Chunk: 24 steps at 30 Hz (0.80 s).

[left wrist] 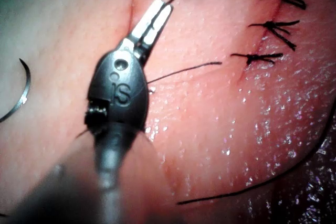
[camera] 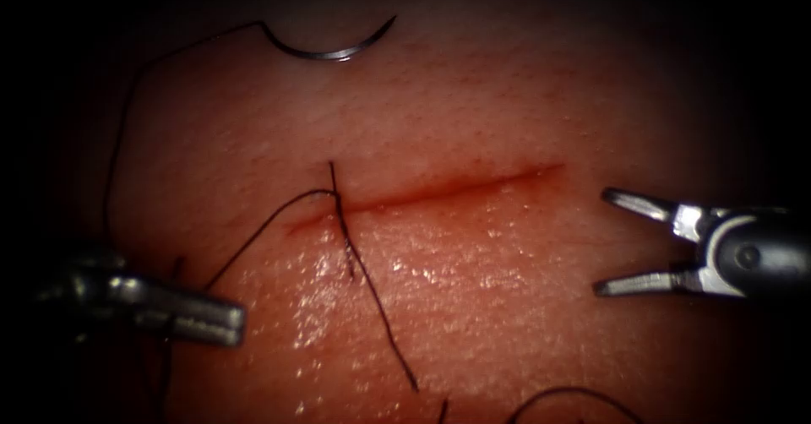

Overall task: Wound Closure
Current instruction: Use left driver to wrap thread one time clockwise around right grasper

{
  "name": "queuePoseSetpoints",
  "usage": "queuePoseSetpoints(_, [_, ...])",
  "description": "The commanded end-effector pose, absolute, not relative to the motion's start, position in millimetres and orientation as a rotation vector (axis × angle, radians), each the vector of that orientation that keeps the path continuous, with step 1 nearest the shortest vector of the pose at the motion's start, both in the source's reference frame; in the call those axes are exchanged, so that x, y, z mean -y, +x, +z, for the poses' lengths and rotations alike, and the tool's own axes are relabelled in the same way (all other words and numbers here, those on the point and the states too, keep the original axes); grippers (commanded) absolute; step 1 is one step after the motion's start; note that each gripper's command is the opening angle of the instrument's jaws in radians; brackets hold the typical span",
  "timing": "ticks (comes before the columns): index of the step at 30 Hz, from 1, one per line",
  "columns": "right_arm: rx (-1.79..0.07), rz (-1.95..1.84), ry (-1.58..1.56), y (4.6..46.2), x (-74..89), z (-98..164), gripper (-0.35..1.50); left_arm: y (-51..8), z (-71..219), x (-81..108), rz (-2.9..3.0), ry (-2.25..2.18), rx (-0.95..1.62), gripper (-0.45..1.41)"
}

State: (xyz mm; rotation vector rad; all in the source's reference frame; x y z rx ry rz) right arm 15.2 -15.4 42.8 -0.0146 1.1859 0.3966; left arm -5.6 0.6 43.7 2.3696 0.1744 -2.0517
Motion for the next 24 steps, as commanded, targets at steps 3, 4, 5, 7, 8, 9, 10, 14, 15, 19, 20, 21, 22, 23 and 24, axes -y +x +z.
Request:
queuePoseSetpoints(3, [-1.206, 0.413, 0.085, 18.2, 15.2, 43.6, 0.69, -6.5, 44.6, -0.8, -2.081, 2.355, -0.156, -0.45])
queuePoseSetpoints(4, [-1.219, 0.426, 0.139, 19.6, 15.5, 44.3, 0.39, -6.9, 45.0, -0.9, -2.110, 2.343, -0.141, -0.45])
queuePoseSetpoints(5, [-1.219, 0.426, 0.139, 19.6, 15.5, 44.3, 0.39, -6.9, 45.0, -0.9, -2.110, 2.343, -0.141, -0.45])
queuePoseSetpoints(7, [-1.233, 0.469, 0.211, 21.7, 16.2, 45.2, -0.18, -7.5, 45.4, -1.2, -2.125, 2.341, -0.129, -0.45])
queuePoseSetpoints(8, [-1.232, 0.471, 0.221, 22.4, 16.5, 45.5, -0.35, -7.7, 45.5, -1.3, -2.127, 2.341, -0.126, -0.45])
queuePoseSetpoints(9, [-1.232, 0.480, 0.231, 23.3, 16.7, 45.9, -0.35, -7.9, 45.6, -1.3, -2.130, 2.341, -0.124, -0.45])
queuePoseSetpoints(10, [-1.228, 0.487, 0.237, 24.0, 16.8, 46.2, -0.35, -8.3, 45.6, -1.3, -2.134, 2.340, -0.119, -0.45])
queuePoseSetpoints(14, [-1.218, 0.508, 0.260, 28.5, 16.0, 48.7, -0.35, -9.6, 45.7, -0.8, -2.150, 2.335, -0.106, -0.45])
queuePoseSetpoints(15, [-1.227, 0.519, 0.276, 29.2, 15.8, 49.2, -0.35, -9.7, 45.7, -0.8, -2.148, 2.336, -0.106, -0.45])
queuePoseSetpoints(19, [-1.252, 0.539, 0.325, 31.5, 15.1, 50.5, -0.35, -10.1, 46.0, -0.6, -2.139, 2.337, -0.092, -0.45])
queuePoseSetpoints(20, [-1.269, 0.556, 0.374, 33.2, 15.0, 51.3, -0.35, -10.3, 46.2, -0.3, -2.129, 2.339, -0.091, -0.45])
queuePoseSetpoints(21, [-1.269, 0.556, 0.374, 33.2, 15.0, 51.3, -0.35, -10.3, 46.2, -0.3, -2.129, 2.339, -0.091, -0.45])
queuePoseSetpoints(22, [-1.278, 0.564, 0.394, 33.8, 14.9, 51.6, -0.35, -10.5, 46.4, -0.1, -2.122, 2.343, -0.087, -0.45])
queuePoseSetpoints(23, [-1.286, 0.574, 0.419, 34.5, 14.9, 51.9, -0.35, -10.7, 46.5, 0.1, -2.114, 2.345, -0.086, -0.45])
queuePoseSetpoints(24, [-1.306, 0.581, 0.465, 36.0, 14.9, 52.5, -0.35, -10.9, 46.9, 0.3, -2.108, 2.343, -0.071, -0.45])
